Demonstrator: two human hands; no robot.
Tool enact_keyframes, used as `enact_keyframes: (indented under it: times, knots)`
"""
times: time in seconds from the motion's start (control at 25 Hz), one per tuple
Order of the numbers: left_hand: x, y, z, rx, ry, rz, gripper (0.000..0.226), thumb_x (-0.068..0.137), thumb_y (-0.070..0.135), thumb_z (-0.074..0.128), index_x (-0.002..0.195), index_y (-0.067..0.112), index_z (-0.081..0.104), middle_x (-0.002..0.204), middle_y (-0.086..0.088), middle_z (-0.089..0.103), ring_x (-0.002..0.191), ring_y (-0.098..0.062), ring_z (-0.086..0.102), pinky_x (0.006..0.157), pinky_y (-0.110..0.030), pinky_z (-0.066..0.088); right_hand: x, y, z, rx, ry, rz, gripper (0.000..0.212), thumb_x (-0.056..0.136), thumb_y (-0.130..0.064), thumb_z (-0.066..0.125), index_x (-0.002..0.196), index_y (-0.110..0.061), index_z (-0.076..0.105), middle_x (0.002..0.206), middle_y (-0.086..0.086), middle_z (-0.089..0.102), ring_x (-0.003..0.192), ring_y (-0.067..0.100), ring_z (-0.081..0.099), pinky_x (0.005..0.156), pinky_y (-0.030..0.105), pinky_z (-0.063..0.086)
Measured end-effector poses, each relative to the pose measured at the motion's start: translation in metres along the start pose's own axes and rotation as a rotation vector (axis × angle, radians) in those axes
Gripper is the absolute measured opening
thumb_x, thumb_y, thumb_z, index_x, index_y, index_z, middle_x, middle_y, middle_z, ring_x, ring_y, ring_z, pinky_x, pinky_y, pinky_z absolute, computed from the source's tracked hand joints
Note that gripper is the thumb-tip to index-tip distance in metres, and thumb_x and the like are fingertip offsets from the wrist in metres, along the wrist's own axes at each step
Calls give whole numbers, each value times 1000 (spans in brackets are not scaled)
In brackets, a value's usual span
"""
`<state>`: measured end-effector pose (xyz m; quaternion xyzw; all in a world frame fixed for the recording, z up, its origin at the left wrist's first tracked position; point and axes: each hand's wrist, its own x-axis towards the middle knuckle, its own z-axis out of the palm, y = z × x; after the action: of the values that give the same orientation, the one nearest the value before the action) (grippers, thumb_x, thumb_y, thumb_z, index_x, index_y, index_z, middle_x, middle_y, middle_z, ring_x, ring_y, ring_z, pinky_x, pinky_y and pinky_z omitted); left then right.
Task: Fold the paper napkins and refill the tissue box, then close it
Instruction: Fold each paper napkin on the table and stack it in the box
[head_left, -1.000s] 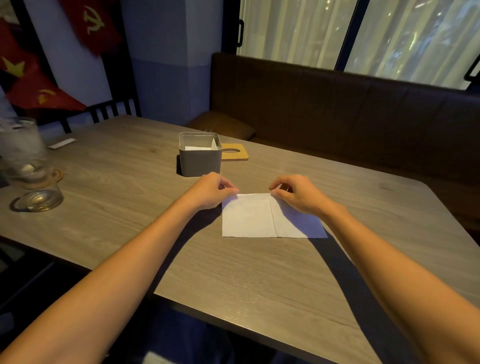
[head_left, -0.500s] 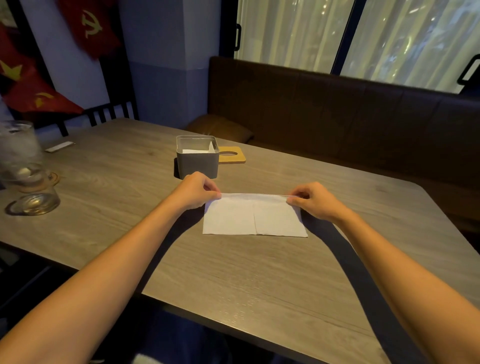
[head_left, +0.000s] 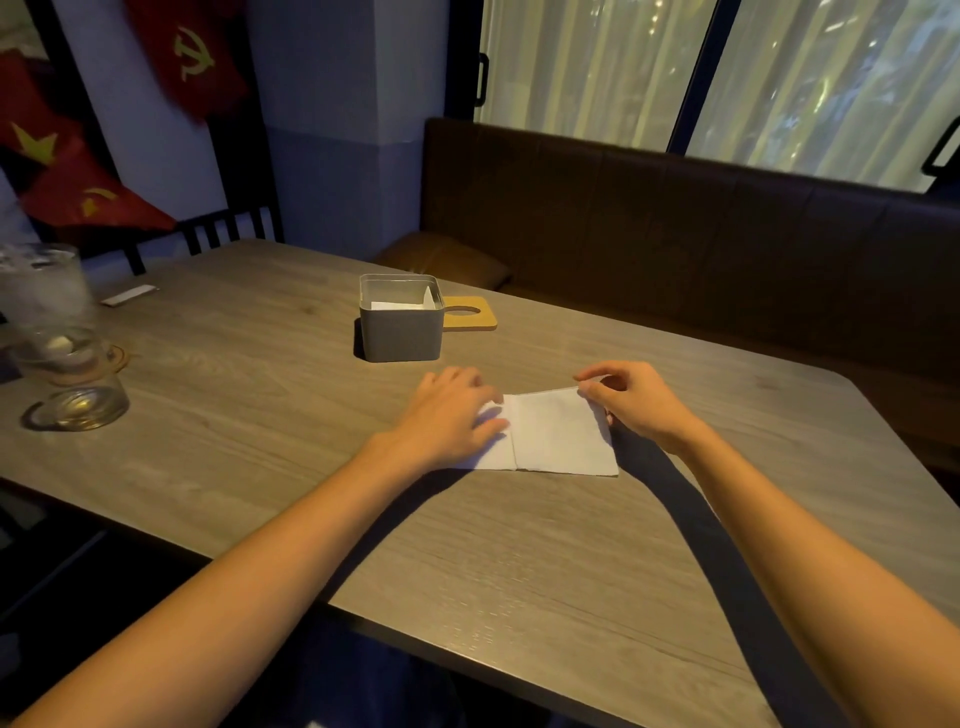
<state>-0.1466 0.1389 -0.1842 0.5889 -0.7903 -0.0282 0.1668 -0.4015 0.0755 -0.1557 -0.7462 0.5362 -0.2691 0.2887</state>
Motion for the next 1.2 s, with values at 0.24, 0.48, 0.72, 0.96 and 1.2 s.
enact_keyframes:
  times: [0.24, 0.48, 0.72, 0.96, 1.2]
  knots:
    - [-8, -2, 15, -22, -73, 20, 44, 102, 55, 40, 140, 37, 51, 145, 2, 44, 134, -20, 37, 112, -44, 24, 3, -63, 6, 171, -31, -30, 23, 98, -20, 61, 120, -16, 65, 103, 9, 68, 86, 26, 70, 62, 31, 62]
    - [-30, -50, -7, -121, 38, -114, 44, 102, 48, 44, 144, 33, 49, 151, 2, 42, 142, -18, 33, 113, -44, 30, 19, -117, 59, 166, -153, -38, 22, 98, -12, 59, 120, -9, 59, 85, 15, 68, 54, 15, 67, 54, 26, 60]
    - [-57, -89, -5, -41, 46, -174, 42, 104, 45, 39, 144, 36, 48, 147, 1, 45, 139, -20, 36, 113, -43, 30, 32, -124, 108, 184, -230, 59, 20, 99, -10, 58, 118, -5, 56, 72, 13, 70, 53, 18, 69, 52, 27, 59]
    - [-58, -88, -4, -59, 86, -170, 41, 104, 43, 40, 143, 36, 50, 145, 3, 48, 137, -19, 38, 113, -43, 30, 25, -122, 117, 215, -256, -5, 24, 101, -27, 54, 117, -10, 57, 78, 4, 68, 59, 11, 68, 51, 14, 51]
    - [-49, -69, -8, -247, 136, -115, 47, 105, 43, 40, 150, 30, 41, 153, 7, 41, 141, -12, 35, 116, -41, 34, 18, -86, 111, -132, 25, -161, 33, 104, -27, 44, 128, -11, 60, 123, 5, 65, 109, 18, 60, 92, 30, 51]
